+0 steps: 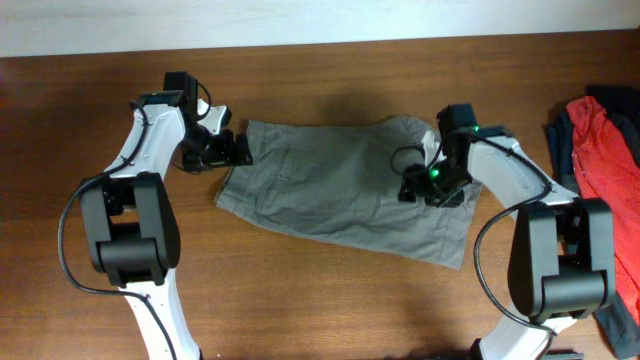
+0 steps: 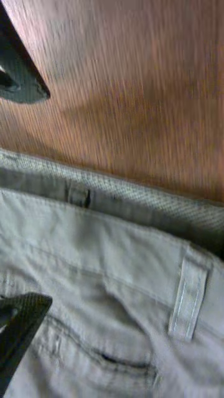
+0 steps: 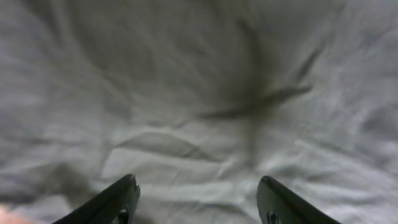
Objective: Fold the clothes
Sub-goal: 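Lift the left edge with the left gripper and fold it rightward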
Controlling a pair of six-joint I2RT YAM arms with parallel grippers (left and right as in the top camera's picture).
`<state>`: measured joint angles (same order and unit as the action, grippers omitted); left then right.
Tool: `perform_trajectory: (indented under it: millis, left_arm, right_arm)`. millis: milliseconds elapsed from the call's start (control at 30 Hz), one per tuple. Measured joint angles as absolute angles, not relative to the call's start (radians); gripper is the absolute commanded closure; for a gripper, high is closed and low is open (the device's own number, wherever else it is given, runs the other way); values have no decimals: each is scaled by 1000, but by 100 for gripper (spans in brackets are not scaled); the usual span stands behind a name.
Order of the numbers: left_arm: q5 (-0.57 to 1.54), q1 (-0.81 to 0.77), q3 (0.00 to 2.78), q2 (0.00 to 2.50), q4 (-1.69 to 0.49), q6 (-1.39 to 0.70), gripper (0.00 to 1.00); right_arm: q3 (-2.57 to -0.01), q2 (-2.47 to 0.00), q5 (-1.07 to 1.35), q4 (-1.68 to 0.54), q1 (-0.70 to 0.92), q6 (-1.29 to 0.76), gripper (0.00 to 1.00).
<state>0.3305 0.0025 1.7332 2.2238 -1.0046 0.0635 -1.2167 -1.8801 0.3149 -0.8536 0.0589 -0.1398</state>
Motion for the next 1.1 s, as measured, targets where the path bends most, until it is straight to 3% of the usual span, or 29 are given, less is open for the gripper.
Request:
perform_trajectory:
  millis: [200, 300, 533, 567, 733, 900, 1100]
  left_arm:
    - [458, 4, 1759, 2277, -1010, 101, 2]
    - [513, 7, 1774, 2295, -1012, 111, 11]
    - [565, -15, 1783, 2327, -1009, 136, 52]
    - [565, -22, 1783, 2329, -1008, 141, 64]
    - [560, -64, 1778, 2347, -1013, 143, 99]
    - [566, -63, 1778, 2353, -1094, 142, 99]
    - [546, -12, 1824, 2383, -1347, 203, 99]
  right_arm:
    - [-1135, -1874, 312, -794, 60, -182, 35]
    - [-1128, -1869, 312, -787, 60, -185, 35]
    - [-1126, -1867, 312, -781, 60, -188, 36]
    - [-1126, -1867, 312, -781, 60, -188, 36]
    - [-1124, -1867, 303, -781, 60, -189, 45]
    - [-1122, -1867, 298, -792, 60, -191, 49]
    - [-1132, -1816, 299, -932, 60, -179, 49]
